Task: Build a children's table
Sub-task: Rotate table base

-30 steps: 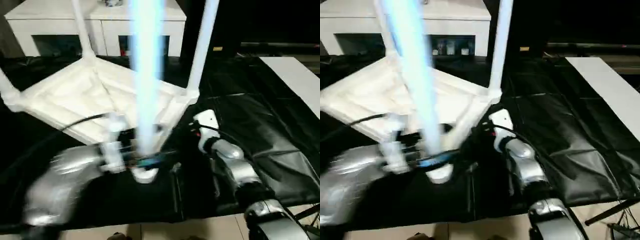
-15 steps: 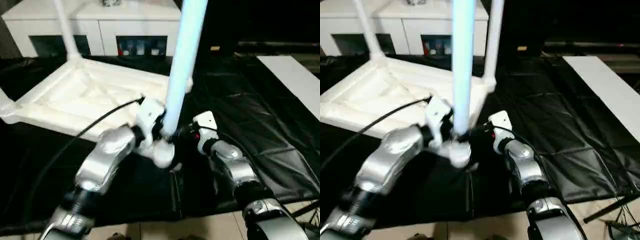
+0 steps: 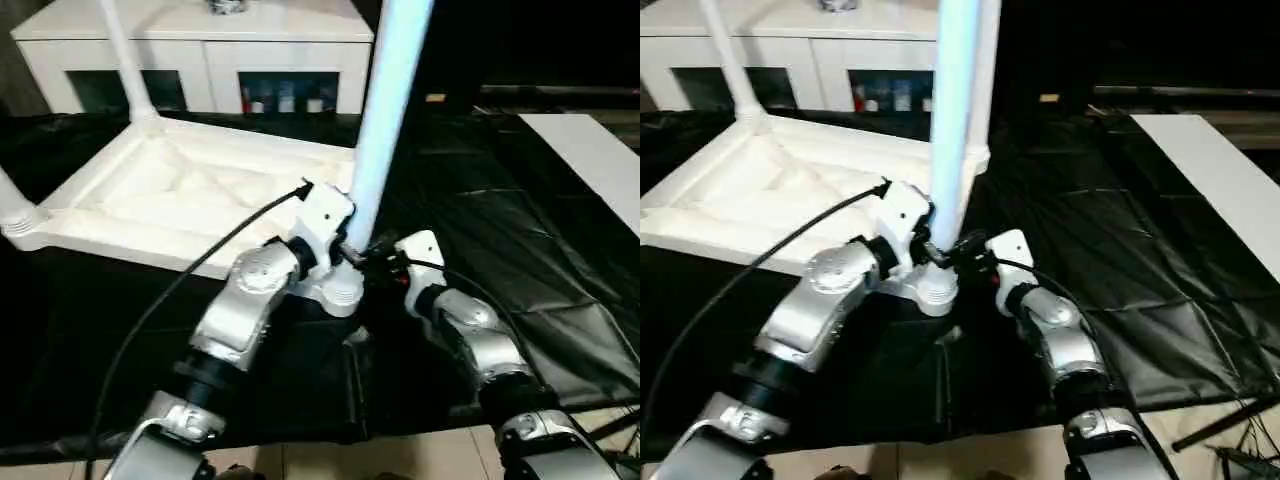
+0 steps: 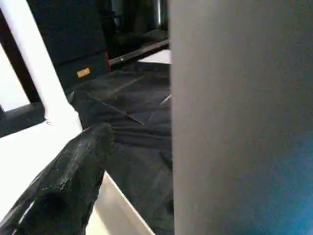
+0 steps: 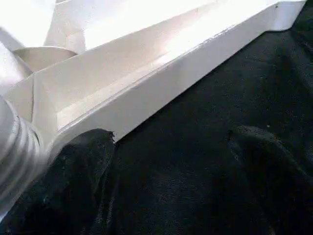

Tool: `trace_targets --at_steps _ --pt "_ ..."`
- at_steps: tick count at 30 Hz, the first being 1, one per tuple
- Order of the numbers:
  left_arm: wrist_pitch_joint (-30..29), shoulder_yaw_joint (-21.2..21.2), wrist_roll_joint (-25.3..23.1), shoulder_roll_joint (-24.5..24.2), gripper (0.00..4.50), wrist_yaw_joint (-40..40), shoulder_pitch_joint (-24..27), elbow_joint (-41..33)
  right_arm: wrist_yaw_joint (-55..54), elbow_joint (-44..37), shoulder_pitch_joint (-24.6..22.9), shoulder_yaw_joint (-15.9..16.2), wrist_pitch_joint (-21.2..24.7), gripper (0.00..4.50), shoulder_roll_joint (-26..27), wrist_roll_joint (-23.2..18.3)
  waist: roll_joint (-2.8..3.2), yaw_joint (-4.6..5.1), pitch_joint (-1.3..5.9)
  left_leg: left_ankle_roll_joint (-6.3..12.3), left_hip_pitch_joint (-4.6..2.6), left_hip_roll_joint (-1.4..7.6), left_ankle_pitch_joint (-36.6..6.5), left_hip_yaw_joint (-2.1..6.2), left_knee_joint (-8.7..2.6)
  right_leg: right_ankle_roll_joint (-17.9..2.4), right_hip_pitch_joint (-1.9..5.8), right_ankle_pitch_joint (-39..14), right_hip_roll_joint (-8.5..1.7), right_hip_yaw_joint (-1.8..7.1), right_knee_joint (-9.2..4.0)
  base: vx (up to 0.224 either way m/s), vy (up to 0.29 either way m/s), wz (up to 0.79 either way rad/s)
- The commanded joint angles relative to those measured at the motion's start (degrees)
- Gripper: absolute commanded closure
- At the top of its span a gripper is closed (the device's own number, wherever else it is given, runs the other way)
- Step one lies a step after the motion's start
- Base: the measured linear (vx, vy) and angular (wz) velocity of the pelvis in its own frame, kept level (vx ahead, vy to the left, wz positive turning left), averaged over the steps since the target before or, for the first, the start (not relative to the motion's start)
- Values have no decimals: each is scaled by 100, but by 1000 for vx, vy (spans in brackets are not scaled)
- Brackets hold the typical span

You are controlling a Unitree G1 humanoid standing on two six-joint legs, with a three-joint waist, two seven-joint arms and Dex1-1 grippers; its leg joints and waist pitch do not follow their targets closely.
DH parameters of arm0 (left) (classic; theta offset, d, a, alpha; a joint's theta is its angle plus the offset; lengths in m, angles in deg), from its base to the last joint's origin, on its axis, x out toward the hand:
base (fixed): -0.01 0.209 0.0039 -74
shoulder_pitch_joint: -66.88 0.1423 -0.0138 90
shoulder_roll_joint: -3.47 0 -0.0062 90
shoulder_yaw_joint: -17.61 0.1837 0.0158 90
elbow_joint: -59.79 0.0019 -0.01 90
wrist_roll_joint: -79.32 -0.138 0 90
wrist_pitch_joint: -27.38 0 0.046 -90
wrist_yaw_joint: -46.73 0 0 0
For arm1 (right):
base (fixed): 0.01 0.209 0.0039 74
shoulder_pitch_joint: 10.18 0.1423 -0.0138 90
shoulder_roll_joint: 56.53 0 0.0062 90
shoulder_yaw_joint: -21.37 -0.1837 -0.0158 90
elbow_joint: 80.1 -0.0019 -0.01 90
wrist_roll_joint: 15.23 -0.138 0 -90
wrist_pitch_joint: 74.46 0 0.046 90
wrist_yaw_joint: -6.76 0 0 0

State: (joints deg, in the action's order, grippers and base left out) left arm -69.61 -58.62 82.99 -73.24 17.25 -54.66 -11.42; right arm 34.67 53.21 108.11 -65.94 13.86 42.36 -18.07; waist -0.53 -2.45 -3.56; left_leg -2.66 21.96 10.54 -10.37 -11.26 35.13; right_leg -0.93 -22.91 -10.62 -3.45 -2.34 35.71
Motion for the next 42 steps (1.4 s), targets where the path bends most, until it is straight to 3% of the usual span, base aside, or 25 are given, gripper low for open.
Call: trace_targets --at_steps 1,3,4,7,11,14,17,19,20,21,22,23,24,26,29,31,34,38,42 --pt "122 171 183 317 3 -36 -237 -22 292 -254 -8 346 -24 0 278 -77 77 1 417 40 -119 272 -1587 170 -445 -1215 235 -1243 -431 233 -493 0 0 0" --pt "39 32 482 250 3 -376 -178 -208 184 -322 25 148 2 0 211 -169 84 -5 431 60 -112 264 -1508 165 -437 -1259 245 -1124 -437 233 -478 0 0 0" --pt "-137 -3 757 41 3 -852 -66 -508 150 -444 33 -29 7 0 95 -264 58 -4 428 80 -106 261 -1462 157 -433 -1278 246 -1071 -440 237 -482 0 0 0" --pt "-382 9 925 -315 3 -1364 74 -838 221 -701 -16 -219 52 0 -101 -392 74 -19 432 220 -89 274 -1179 145 -424 -1403 265 -638 -434 232 -417 0 0 0" --pt "-509 -73 1085 -596 3 -1738 157 -1010 370 -965 -105 -339 113 0 -290 -476 96 9 413 234 -99 263 -1228 137 -423 -1347 260 -841 -421 234 -433 0 0 0" --pt "-886 -29 1309 -1259 3 -2605 203 -1137 740 -1369 -356 -313 205 0 -693 -478 107 7 399 157 -121 252 -1357 129 -439 -1255 244 -1145 -397 237 -469 0 0 0" --pt "-916 97 1123 -1705 3 -2996 116 -972 927 -1584 -503 -271 275 0 -938 -449 141 24 396 84 -138 250 -1449 137 -452 -1208 229 -1253 -389 240 -461 0 0 0" --pt "-772 274 677 -2154 3 -3209 -90 -555 1151 -1780 -661 -266 334 0 -1285 -388 139 25 384 59 -166 245 -1585 138 -458 -1142 211 -1408 -377 241 -490 0 0 0" --pt "-683 354 484 -2305 3 -3261 -191 -365 1243 -1865 -732 -257 344 0 -1443 -350 179 19 385 52 -154 234 -1587 152 -465 -1078 222 -1467 -373 244 -502 0 0 0" --pt "-641 384 413 -2353 3 -3272 -232 -290 1280 -1900 -759 -253 348 0 -1504 -337 167 20 389 30 -171 241 -1605 142 -461 -1076 212 -1457 -376 247 -502 0 0 0" --pt "-425 413 213 -2392 3 -3183 -395 11 1388 -1995 -826 -261 390 0 -1669 -325 160 27 374 38 -142 227 -1596 145 -464 -1070 232 -1478 -376 246 -528 0 0 0" --pt "-332 413 146 -2388 3 -3129 -461 134 1428 -2030 -848 -267 413 0 -1727 -327 160 13 386 27 -168 230 -1613 139 -447 -1076 221 -1483 -384 249 -516 0 0 0" --pt "-142 489 -59 -2382 3 -2953 -608 380 1582 -2186 -933 -225 470 0 -1854 -333 168 12 389 62 -113 226 -1476 153 -447 -1139 265 -1399 -416 248 -503 0 0 0" --pt "107 692 -389 -2395 3 -2748 -823 694 1927 -2569 -1135 -60 574 0 -2087 -342 143 -17 402 140 -137 239 -1474 149 -427 -1087 260 -1313 -400 253 -509 0 0 0" --pt "396 1047 -814 -2437 3 -2752 -1047 1095 2380 -3240 -1446 220 851 0 -2335 -432 137 -35 411 245 -109 247 -1270 157 -426 -1098 279 -1121 -421 248 -491 0 0 0" --pt "457 1150 -890 -2416 3 -2879 -1128 1259 2554 -3573 -1587 351 979 0 -2438 -476 117 -18 430 358 -55 248 -1050 165 -417 -1200 316 -865 -442 234 -447 0 0 0" --pt "611 1266 -990 -2347 32 -3119 -1234 1552 2699 -3923 -1715 522 1120 0 -2564 -475 127 -40 428 404 -85 257 -1070 157 -412 -1240 295 -879 -430 235 -468 0 0 0" --pt "844 1487 -1143 -2355 66 -3614 -1358 1987 2763 -4313 -1811 632 1317 0 -2626 -466 164 -46 414 327 -118 279 -1260 162 -435 -1310 265 -1032 -449 238 -493 0 0 0" --pt "1048 1552 -1280 -2338 101 -3678 -1577 2435 2663 -4570 -1817 625 1514 0 -2627 -432 155 -98 419 255 -138 285 -1286 158 -434 -1352 258 -970 -459 247 -485 0 0 0"
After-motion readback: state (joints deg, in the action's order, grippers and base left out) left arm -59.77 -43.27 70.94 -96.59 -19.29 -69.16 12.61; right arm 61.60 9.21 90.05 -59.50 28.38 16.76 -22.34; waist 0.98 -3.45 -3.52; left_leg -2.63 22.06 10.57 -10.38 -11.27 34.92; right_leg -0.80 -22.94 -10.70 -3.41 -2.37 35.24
